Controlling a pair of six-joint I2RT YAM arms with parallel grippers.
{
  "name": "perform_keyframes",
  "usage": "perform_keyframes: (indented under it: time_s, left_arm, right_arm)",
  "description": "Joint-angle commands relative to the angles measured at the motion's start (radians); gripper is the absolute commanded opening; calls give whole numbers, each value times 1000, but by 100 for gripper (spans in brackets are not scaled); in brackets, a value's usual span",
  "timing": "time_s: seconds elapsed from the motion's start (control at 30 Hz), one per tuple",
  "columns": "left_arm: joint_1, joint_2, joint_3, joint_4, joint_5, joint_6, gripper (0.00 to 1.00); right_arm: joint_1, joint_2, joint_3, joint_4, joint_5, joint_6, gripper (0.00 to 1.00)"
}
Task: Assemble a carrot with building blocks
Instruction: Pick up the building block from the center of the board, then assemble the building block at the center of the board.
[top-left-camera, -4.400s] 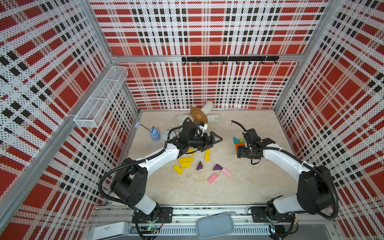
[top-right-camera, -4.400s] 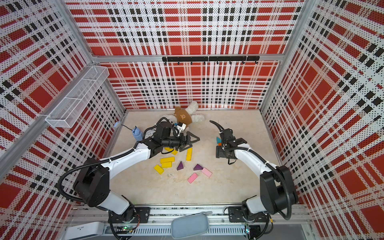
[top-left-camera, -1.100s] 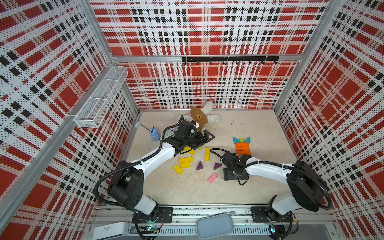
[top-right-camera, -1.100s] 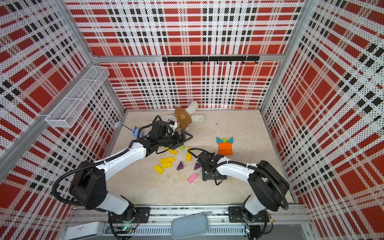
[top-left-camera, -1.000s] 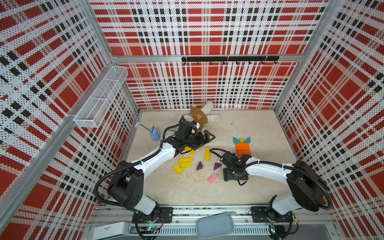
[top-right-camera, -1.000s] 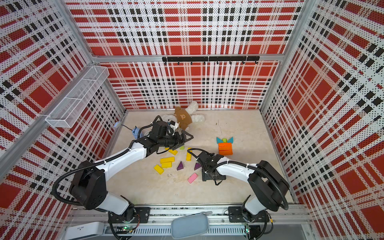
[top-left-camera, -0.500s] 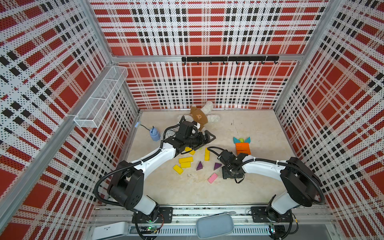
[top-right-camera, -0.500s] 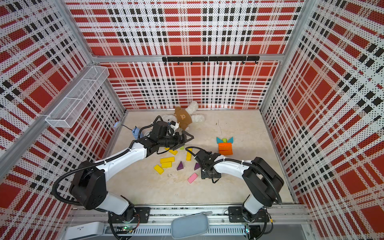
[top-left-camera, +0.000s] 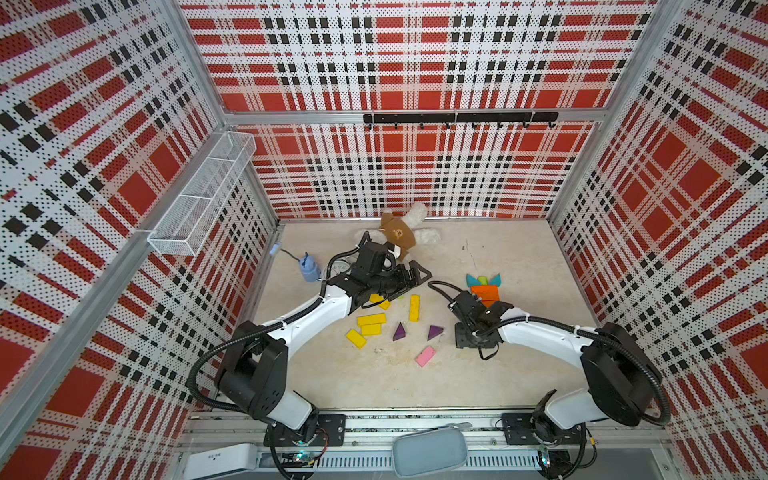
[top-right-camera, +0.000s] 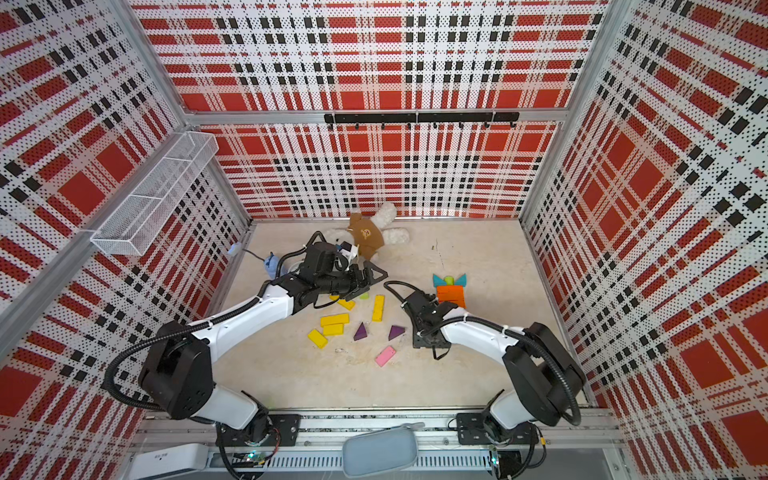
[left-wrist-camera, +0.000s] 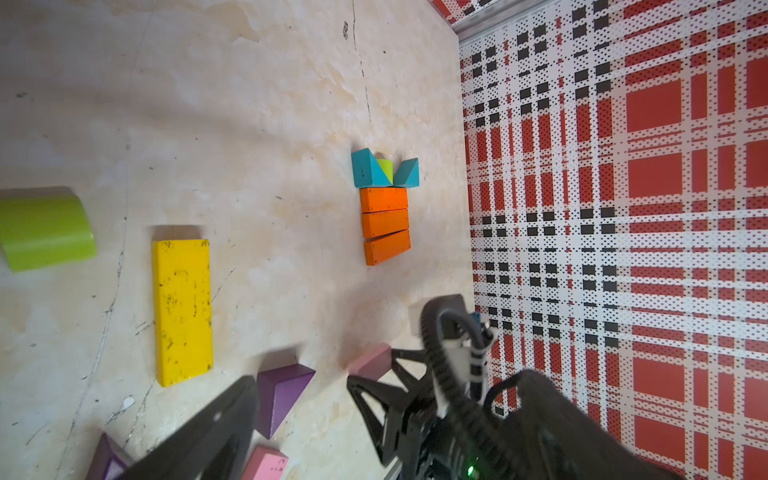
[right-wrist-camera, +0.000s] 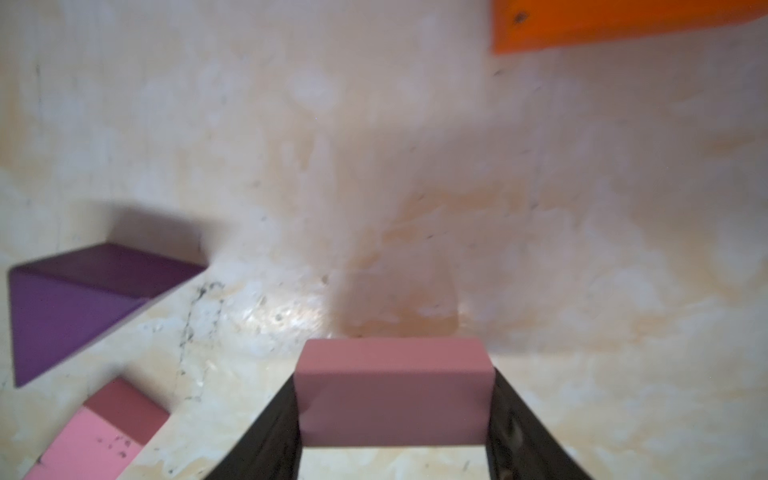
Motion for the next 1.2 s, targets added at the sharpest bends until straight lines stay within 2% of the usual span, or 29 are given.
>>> perform_keyframes:
  time_s: [0.0, 0.13, 0.27, 0.37, 0.63, 1.17]
  left_arm:
    - [-18, -11, 4, 24, 25, 9, 100]
    - [-49, 1, 9, 26, 36, 18, 100]
    - [-86, 14, 17, 27, 54, 23, 100]
    - [-102, 16, 20, 32, 64, 27, 100]
    - [-112, 13, 20, 38, 67, 35, 100]
    - [-112, 11, 20, 39, 67, 35, 100]
  right_arm:
    - [-112, -54, 9, -1, 2, -121, 61]
    - [-239, -54, 14, 30, -68, -250, 63]
    - [-300, -17, 29, 47, -119, -353, 64]
    - [-356, 18, 35, 71, -173, -366, 64]
    - [-368, 105, 86, 84, -141, -426, 64]
    - [-397, 197, 153, 40, -117, -436, 67]
